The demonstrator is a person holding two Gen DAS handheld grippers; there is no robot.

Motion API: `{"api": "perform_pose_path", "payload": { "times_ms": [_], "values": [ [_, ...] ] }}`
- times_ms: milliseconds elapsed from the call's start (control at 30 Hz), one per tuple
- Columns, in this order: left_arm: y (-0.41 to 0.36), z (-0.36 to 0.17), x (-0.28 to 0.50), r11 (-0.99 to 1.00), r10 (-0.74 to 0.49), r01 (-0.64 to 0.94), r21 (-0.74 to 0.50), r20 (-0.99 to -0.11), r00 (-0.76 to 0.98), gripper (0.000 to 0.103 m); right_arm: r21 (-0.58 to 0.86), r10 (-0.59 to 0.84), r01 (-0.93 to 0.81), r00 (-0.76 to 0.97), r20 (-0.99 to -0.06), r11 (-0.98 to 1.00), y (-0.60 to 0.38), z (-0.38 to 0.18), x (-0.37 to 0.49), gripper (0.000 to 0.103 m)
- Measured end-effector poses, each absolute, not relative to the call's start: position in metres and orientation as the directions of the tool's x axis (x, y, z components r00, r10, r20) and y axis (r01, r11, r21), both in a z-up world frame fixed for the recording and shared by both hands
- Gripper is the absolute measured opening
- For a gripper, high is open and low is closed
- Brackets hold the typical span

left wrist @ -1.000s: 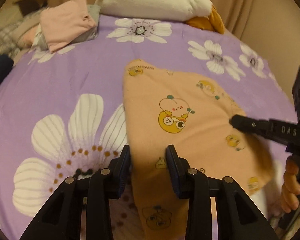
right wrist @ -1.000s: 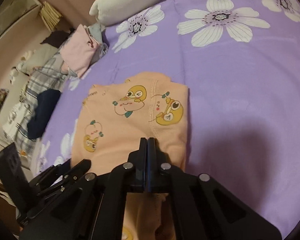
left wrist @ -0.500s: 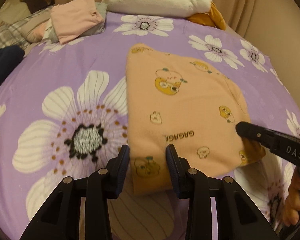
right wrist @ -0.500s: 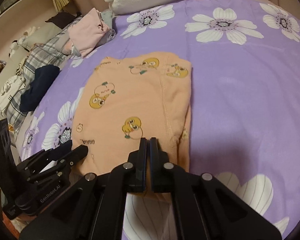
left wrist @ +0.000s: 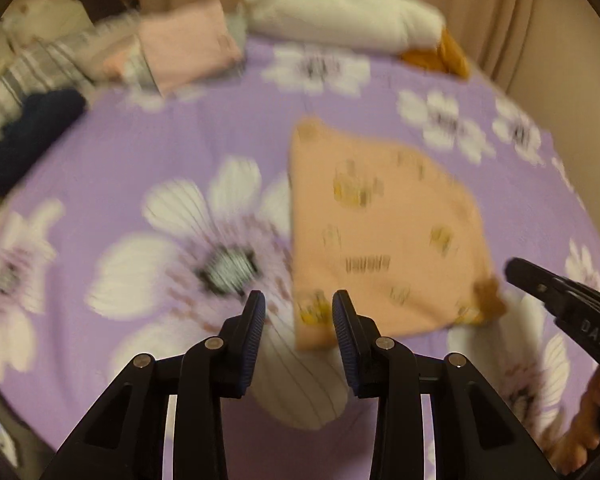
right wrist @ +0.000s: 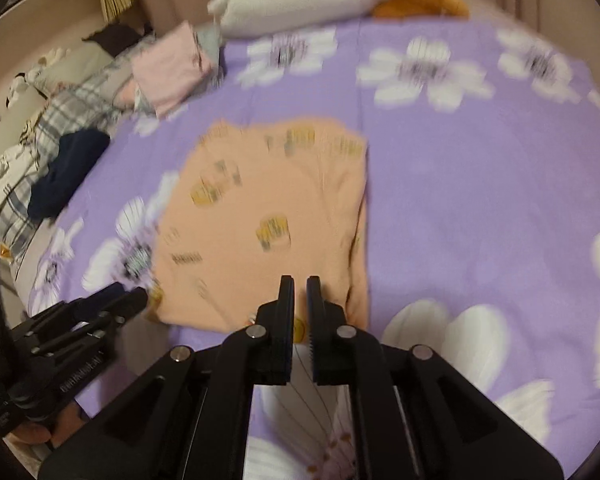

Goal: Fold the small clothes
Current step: 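Open both tools and lift them away from the folded sleepsuit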

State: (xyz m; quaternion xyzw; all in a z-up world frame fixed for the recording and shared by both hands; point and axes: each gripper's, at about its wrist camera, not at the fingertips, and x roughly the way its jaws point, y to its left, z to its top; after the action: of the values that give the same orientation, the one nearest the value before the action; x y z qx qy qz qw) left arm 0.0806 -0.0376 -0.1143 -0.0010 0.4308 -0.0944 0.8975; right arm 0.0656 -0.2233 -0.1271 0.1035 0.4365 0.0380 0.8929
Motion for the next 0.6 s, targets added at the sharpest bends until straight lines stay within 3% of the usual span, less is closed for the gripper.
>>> {"api": "perform_pose_path", "payload": {
  "times_ms": [200,233,267,300,333,400,467,600],
  "values": [
    [-0.026,-0.031,0.054,0.99,-0.128,0.139,-0.029,-0.606,0.785,0.039,0.197,0.172,-0.047,0.704,-0.689,0.979,-0.221,-0.051,0.039,0.011],
    [-0.023,-0.022,0.051,0.99,-0.131,0.14,-0.03,-0.587,0.799,0.042,0.197,0.171,-0.045,0.703,-0.69,0.979,-0.222,-0.046,0.037,0.012],
    [-0.019,-0.012,0.048,0.986,-0.159,0.158,-0.051,-0.569,0.807,0.054,0.204,0.171,-0.037,0.704,-0.69,0.978,-0.224,-0.038,0.035,0.016],
    [-0.015,-0.008,0.047,0.982,-0.189,0.17,-0.086,-0.558,0.808,0.07,0.212,0.171,-0.031,0.708,-0.685,0.977,-0.227,-0.034,0.033,0.024],
    [-0.007,-0.003,0.044,0.972,-0.232,0.176,-0.153,-0.541,0.809,0.078,0.22,0.172,-0.025,0.714,-0.679,0.975,-0.228,-0.03,0.03,0.031],
    [0.004,0.001,0.04,0.953,-0.28,0.174,-0.248,-0.504,0.817,0.097,0.24,0.169,-0.01,0.739,-0.652,0.971,-0.231,-0.021,0.025,0.06],
    [0.008,0.005,0.039,0.942,-0.3,0.177,-0.284,-0.485,0.822,0.102,0.237,0.149,0.006,0.763,-0.629,0.971,-0.232,-0.015,0.02,0.071],
    [0.003,0.005,0.042,0.945,-0.303,0.179,-0.274,-0.528,0.793,0.102,0.209,0.121,0.014,0.778,-0.617,0.978,-0.229,-0.01,0.013,0.089]
  ]
}}
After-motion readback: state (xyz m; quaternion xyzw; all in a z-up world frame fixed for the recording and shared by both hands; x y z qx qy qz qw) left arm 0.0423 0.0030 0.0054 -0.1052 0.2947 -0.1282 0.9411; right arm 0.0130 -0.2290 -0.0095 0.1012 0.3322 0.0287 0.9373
